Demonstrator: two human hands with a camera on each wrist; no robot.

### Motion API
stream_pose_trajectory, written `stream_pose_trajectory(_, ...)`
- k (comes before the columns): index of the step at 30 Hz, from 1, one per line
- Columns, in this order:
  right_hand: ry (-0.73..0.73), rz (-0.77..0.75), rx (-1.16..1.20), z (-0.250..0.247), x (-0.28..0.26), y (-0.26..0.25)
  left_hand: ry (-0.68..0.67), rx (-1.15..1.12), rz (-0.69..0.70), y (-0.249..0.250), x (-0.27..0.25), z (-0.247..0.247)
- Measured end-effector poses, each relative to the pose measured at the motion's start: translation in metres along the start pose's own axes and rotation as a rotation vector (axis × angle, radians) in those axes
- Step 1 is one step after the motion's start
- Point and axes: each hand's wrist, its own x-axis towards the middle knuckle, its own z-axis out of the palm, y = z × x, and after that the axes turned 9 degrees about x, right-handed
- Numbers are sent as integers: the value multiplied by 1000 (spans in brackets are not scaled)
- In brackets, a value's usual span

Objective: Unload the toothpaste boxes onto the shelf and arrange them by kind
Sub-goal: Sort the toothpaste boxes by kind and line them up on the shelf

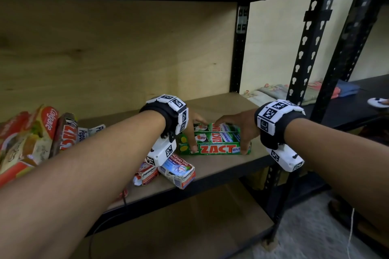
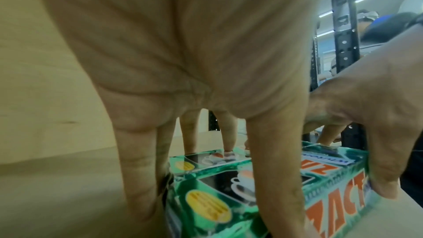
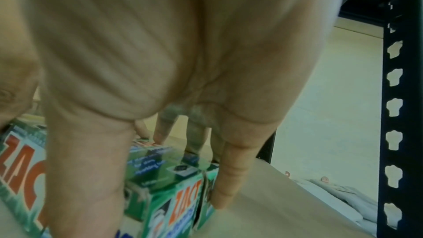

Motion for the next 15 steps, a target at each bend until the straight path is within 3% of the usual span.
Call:
stream_pose_trajectory(3, -7, -15, 16, 0, 16, 6, -72, -59, 0, 5, -5, -7)
stream_pose_trajectory(15, 9, -28, -106, -16, 60, 14, -48, -33, -61, 4, 7, -16)
